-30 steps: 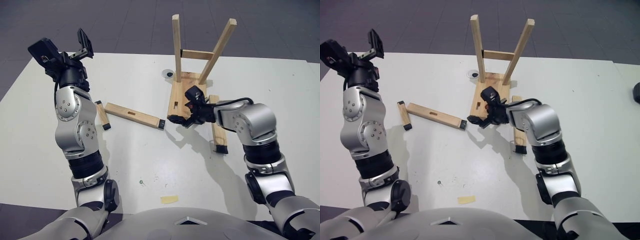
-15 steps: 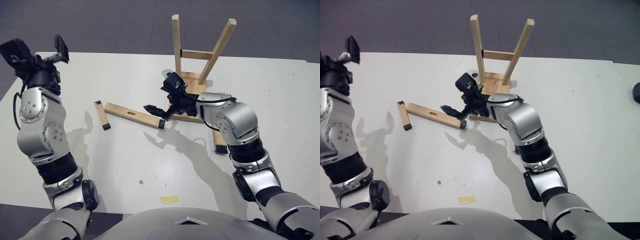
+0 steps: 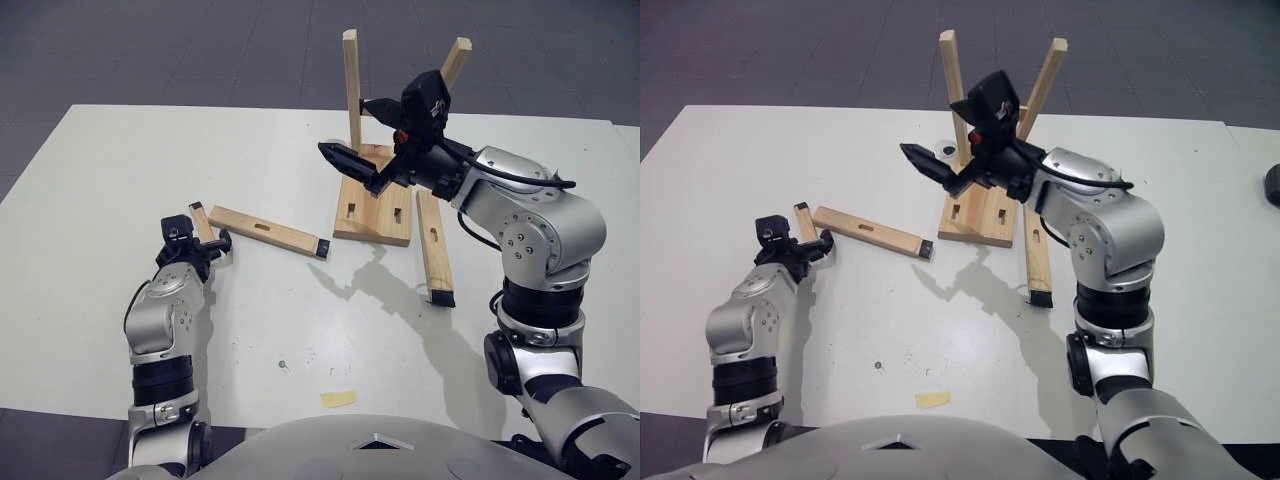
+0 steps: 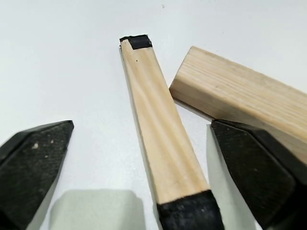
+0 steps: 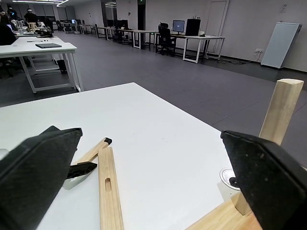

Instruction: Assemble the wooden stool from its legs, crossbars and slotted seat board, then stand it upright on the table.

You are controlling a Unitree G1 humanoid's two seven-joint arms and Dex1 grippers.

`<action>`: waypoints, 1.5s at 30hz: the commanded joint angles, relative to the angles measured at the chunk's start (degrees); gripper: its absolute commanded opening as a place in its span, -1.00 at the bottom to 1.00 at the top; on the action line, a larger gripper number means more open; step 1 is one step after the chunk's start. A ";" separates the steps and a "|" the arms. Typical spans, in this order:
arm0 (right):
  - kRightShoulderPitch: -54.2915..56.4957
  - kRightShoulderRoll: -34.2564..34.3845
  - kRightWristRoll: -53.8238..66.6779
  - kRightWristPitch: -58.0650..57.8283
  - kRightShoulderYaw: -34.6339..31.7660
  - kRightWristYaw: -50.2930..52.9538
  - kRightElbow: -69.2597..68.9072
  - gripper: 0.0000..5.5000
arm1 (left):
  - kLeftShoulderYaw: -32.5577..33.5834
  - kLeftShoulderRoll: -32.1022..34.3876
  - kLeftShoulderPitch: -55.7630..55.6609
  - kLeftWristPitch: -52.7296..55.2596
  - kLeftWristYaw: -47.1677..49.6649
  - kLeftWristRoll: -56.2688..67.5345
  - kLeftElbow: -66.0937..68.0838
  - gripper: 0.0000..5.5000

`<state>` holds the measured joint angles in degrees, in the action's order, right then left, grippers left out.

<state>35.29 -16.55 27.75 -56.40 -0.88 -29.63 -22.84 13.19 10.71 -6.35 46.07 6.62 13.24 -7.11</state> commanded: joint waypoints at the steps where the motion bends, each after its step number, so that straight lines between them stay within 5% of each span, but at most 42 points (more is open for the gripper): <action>1: 1.24 0.78 2.75 -0.82 -1.60 1.17 -0.62 0.96 | 1.60 -0.19 2.69 5.23 -0.13 -0.21 5.52 0.71; 12: 2.59 1.31 5.70 -0.93 -3.25 4.78 1.33 0.96 | 2.32 0.41 3.57 8.20 -1.55 -0.04 3.58 0.02; 21: 2.90 1.02 6.95 -0.41 -3.85 6.17 2.65 0.96 | 2.88 1.84 4.27 0.77 -2.39 -2.01 2.53 -0.52; 29: 5.52 3.83 14.55 -6.00 -14.63 12.00 10.32 0.96 | 10.04 6.15 0.58 -23.24 -5.04 -2.22 -7.13 -0.53; 35: 12.47 8.46 30.84 -18.06 -27.18 19.69 17.90 0.96 | -9.09 4.11 -4.34 -29.39 -13.94 -3.36 -22.89 -0.53; 39: 13.89 10.44 35.75 -19.99 -26.38 23.33 15.84 0.96 | -19.32 2.38 -4.72 -31.01 -14.40 -9.47 -22.78 -0.53; 45: 12.98 12.91 38.08 -18.54 -24.06 27.22 16.63 0.96 | -24.24 0.62 -6.31 -33.68 -15.18 -13.65 -20.44 -0.53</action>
<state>48.19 -4.83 65.42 -75.85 -26.56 -3.63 -6.27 -10.32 11.81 -11.55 13.30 -8.20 0.76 -27.86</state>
